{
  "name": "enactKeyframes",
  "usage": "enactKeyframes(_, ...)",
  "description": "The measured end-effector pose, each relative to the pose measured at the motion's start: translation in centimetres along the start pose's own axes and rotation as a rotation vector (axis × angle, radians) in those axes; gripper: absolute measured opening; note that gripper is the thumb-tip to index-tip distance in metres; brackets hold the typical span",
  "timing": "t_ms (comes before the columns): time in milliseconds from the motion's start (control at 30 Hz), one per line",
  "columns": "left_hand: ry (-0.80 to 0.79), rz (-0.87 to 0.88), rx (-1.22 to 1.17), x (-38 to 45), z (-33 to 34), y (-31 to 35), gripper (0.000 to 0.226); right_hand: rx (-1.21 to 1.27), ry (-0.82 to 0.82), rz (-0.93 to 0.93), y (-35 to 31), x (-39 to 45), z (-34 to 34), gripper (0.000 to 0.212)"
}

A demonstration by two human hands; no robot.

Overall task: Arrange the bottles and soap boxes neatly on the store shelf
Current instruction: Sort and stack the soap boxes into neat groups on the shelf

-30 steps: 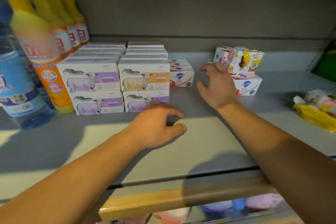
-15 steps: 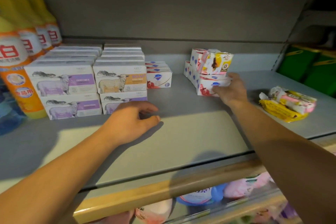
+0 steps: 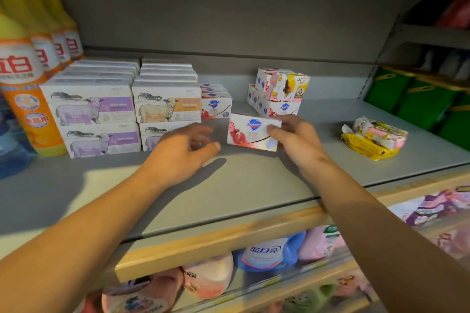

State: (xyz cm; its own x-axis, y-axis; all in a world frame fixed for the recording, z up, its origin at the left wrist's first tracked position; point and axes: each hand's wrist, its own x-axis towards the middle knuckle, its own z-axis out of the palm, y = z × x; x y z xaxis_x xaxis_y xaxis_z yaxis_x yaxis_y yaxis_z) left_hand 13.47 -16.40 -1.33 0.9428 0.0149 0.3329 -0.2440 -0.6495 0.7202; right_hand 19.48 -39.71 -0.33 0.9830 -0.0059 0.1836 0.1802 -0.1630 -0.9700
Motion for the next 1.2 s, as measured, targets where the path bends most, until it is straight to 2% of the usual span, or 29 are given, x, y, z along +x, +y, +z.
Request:
enactKeyframes(133,-0.031,-0.012,-0.36,-0.1,-0.4,0.5,0.043,0.214,-0.153,0.026,-1.0,-3.4,1.7,0.024)
enactKeyframes(267,-0.093,-0.008,-0.417,-0.5,-0.5,0.5,0.023,0.207,-0.176,0.012,-0.9,-5.4,2.8,0.026)
enactKeyframes(400,-0.015,-0.056,-0.512,-0.5,-0.8,0.4,0.018,0.074,-0.267,-0.159,-0.4,-6.1,2.3,0.064)
enactKeyframes(500,0.044,-0.118,-0.493,-0.3,-1.1,0.3,0.012,-0.017,-0.353,-0.224,-0.3,-6.1,2.4,0.078)
enactKeyframes(633,-0.044,-0.284,-0.727,-0.4,-0.8,0.3,0.022,0.054,-0.291,-0.181,-0.1,-5.9,2.5,0.067)
enactKeyframes(700,-0.086,-0.318,-0.854,-0.4,-0.9,0.5,0.026,0.094,-0.227,-0.145,0.1,-5.7,2.6,0.056)
enactKeyframes(767,-0.156,-0.306,-0.939,-0.4,-1.0,0.4,0.04,0.135,-0.16,-0.081,0.2,-5.5,2.8,0.043)
enactKeyframes(800,-0.187,-0.28,-0.949,-0.4,-0.9,0.4,0.043,0.151,-0.13,-0.044,0.2,-5.4,2.9,0.04)
enactKeyframes(900,-0.242,-0.151,-0.885,-0.7,-0.6,0.1,0.039,0.162,-0.085,0.012,0.1,-5.1,2.9,0.051)
enactKeyframes(1000,-0.213,-0.059,-0.764,-0.8,-0.4,0.0,0.063,0.165,-0.078,0.033,0.1,-4.9,2.8,0.051)
enactKeyframes(1033,-0.189,-0.045,-0.741,-0.9,-0.5,0.0,0.063,0.154,-0.085,0.031,0.1,-5.0,2.8,0.051)
enactKeyframes(1200,-0.094,-0.015,-0.584,-0.7,-0.6,0.1,0.024,0.11,-0.084,0.075,-0.2,-4.9,3.0,0.065)
